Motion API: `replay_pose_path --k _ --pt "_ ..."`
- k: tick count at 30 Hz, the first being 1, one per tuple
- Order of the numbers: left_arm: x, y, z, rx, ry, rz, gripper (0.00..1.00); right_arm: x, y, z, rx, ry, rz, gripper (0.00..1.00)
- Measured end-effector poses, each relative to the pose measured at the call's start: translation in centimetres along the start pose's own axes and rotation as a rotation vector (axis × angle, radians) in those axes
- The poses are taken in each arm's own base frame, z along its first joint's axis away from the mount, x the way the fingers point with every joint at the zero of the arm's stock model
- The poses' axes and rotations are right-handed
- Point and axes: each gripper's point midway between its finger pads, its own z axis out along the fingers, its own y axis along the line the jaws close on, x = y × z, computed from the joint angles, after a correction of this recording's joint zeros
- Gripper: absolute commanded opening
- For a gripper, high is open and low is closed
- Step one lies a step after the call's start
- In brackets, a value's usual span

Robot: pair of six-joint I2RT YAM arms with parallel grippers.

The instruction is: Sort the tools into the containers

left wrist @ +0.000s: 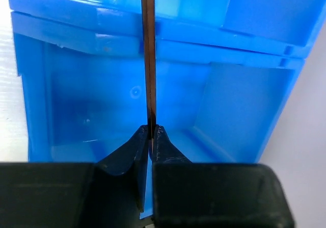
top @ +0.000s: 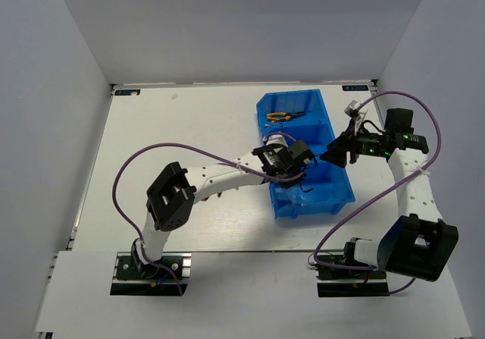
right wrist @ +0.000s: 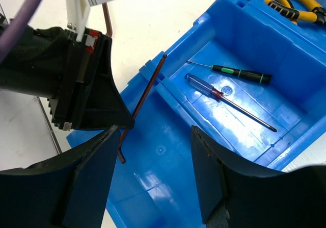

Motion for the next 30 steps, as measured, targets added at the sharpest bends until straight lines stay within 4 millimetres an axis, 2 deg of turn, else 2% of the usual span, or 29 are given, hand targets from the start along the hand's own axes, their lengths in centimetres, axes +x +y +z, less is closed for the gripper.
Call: replay_pose_path --k 1,2,3,6,10,12,13,14,16,17,18,20,21,22,23,24,26,28,29,30 --pt "0.1 0.1 0.1 -0.008 0.005 0.005 0.33 0.0 0.0 0.0 -0.002 -0.004 0.002 0.64" --pt "0.2 0.3 0.1 -0.015 0.010 0.016 0.57 -0.1 0.0 -0.1 -0.002 -0.006 0.004 0.64" --pt "0.4 0.4 0.3 -0.023 0.014 0.027 0.65 -0.1 0.0 -0.1 -0.004 -0.007 0.002 0.64" --pt "0.6 1.6 0.5 -0.063 0.017 0.052 0.75 0.1 0.2 -0.1 -0.017 -0.005 -0.004 0.68" --pt "0.1 2.5 0.0 -0.092 -0.013 0.078 0.76 0.5 0.9 -0.1 -0.049 0.003 -0.014 0.69" --pt "-0.4 3.2 -0.8 -0.100 -0.035 0.087 0.67 0.7 1.2 0.1 -0.072 0.008 -0.028 0.59" --pt "-0.8 3.7 -1.5 -0.103 -0.051 0.092 0.46 0.7 1.5 0.2 -0.090 0.010 -0.033 0.52" --pt "-1.4 4.1 -2.3 -0.102 -0.069 0.087 0.30 0.7 1.7 0.5 -0.109 0.013 -0.044 0.40" --pt "-2.6 5.6 -4.6 -0.099 -0.110 0.089 0.00 1.0 2.7 1.4 -0.163 0.040 -0.070 0.25" --pt "-3.3 6.2 -6.0 -0.091 -0.133 0.076 0.00 1.3 3.4 2.1 -0.195 0.058 -0.084 0.07" --pt "-4.0 7.3 -7.5 -0.088 -0.152 0.067 0.00 1.6 4.2 2.9 -0.227 0.084 -0.096 0.00" --pt "-5.6 10.0 -10.5 -0.080 -0.202 0.019 0.00 2.4 5.7 4.8 -0.279 0.156 -0.127 0.00" --pt "-6.4 12.0 -11.9 -0.085 -0.230 -0.007 0.03 2.7 6.5 5.9 -0.303 0.191 -0.150 0.00" --pt "-7.0 14.2 -13.0 -0.094 -0.254 -0.033 0.16 3.1 7.2 7.1 -0.319 0.229 -0.170 0.00" --pt "-7.6 17.0 -14.0 -0.121 -0.279 -0.058 0.41 3.6 8.3 8.9 -0.347 0.295 -0.185 0.11" --pt "-7.9 19.5 -14.8 -0.153 -0.292 -0.072 0.51 3.9 8.6 9.8 -0.354 0.320 -0.189 0.20" --pt "-8.4 23.7 -15.7 -0.203 -0.326 -0.111 0.64 3.7 9.6 13.2 -0.368 0.422 -0.177 0.46" --pt "-8.0 27.2 -16.2 -0.262 -0.329 -0.122 0.67 2.7 9.9 17.6 -0.362 0.488 -0.171 0.62" --pt "-7.9 28.1 -16.5 -0.277 -0.327 -0.125 0.69 2.2 9.7 19.6 -0.346 0.506 -0.166 0.68" --pt "-7.7 28.8 -16.8 -0.288 -0.326 -0.129 0.69 1.8 9.5 21.9 -0.327 0.519 -0.166 0.70"
